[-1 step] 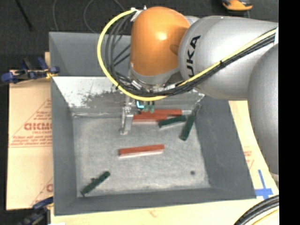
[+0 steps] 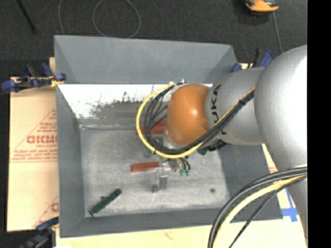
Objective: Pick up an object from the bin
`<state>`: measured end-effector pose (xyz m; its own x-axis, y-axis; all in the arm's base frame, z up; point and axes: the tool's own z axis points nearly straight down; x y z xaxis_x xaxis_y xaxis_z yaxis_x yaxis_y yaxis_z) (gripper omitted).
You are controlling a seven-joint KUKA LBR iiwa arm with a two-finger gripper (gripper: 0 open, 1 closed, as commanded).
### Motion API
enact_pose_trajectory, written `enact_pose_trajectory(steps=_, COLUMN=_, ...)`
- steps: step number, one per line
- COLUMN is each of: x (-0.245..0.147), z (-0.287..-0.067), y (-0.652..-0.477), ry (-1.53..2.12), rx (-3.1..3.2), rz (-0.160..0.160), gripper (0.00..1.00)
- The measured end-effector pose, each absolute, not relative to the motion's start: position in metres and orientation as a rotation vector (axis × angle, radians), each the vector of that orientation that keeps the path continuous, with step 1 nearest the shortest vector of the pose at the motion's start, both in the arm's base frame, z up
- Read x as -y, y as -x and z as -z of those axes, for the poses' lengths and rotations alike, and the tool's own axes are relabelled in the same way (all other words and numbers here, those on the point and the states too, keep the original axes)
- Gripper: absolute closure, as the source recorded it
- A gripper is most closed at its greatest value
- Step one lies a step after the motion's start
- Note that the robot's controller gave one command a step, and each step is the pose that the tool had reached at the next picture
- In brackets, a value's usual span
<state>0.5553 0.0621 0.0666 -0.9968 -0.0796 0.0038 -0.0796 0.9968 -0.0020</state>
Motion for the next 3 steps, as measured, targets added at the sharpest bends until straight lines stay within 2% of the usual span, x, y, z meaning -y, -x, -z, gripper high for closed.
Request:
enact_pose_trajectory(steps=1, x=-0.039, z=-0.103, y=-0.574, ry=-0.062, rx=3.149, rz=-0.001, gripper=0.0)
enact_pose_trajectory(steps=2, x=-0.04, z=-0.106, y=-0.546, ry=0.185, rx=3.137, rz=0.002, gripper=0.0)
enact_pose_trajectory(steps=3, x=-0.052, z=-0.07, y=-0.532, ry=0.7, rx=3.063, rz=0.0, gripper=0.0)
